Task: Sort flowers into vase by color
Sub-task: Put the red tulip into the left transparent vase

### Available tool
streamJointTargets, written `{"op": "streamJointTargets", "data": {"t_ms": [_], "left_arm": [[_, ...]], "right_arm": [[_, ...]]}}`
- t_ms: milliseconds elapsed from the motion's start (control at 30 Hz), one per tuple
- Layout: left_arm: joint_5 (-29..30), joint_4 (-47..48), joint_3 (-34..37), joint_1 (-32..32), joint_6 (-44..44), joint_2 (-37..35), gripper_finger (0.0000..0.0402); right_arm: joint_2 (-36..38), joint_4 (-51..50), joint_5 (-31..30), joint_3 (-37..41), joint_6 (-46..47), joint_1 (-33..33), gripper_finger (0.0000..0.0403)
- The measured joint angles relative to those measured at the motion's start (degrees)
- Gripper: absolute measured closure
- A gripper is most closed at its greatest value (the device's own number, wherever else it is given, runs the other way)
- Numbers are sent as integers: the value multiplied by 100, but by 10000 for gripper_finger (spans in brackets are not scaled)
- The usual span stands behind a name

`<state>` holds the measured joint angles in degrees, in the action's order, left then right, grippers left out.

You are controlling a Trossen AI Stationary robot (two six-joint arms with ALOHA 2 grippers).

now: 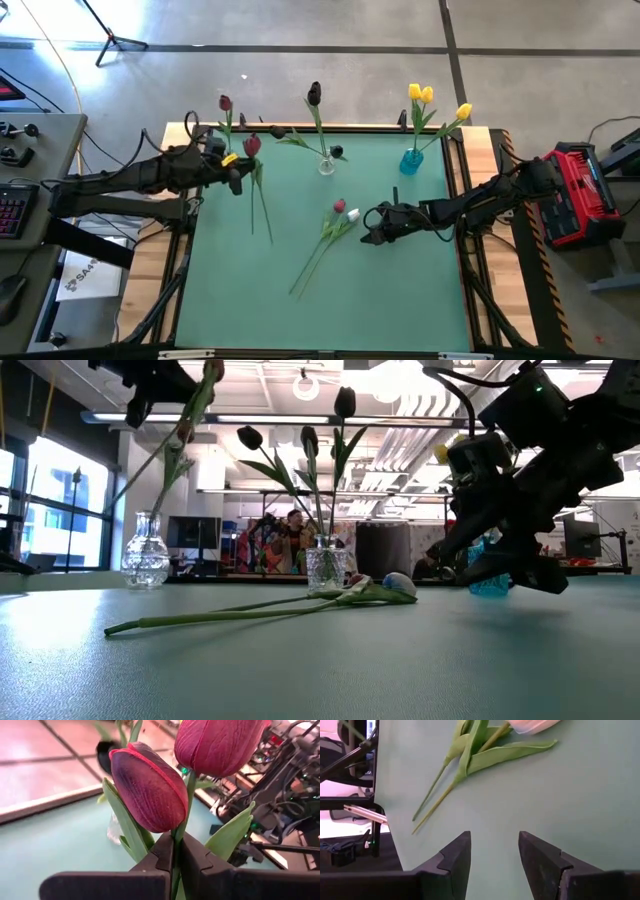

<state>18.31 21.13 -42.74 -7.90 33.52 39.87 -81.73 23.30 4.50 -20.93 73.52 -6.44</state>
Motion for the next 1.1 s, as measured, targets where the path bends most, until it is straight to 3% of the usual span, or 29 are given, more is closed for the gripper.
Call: {"op": "streamJointTargets", "data": {"t_ms": [367,867,1100], "left_arm": [[-949,1287,2,3,796,813,359],[-1078,1752,3,5,630,1282,310],[-1145,1773,642,114,851,1251,296]], "right_arm": [[0,-97,-254,0,-1,1,247],[0,-99,-239,0,214,0,247],[0,-124,-299,0,338,-42,247]]}}
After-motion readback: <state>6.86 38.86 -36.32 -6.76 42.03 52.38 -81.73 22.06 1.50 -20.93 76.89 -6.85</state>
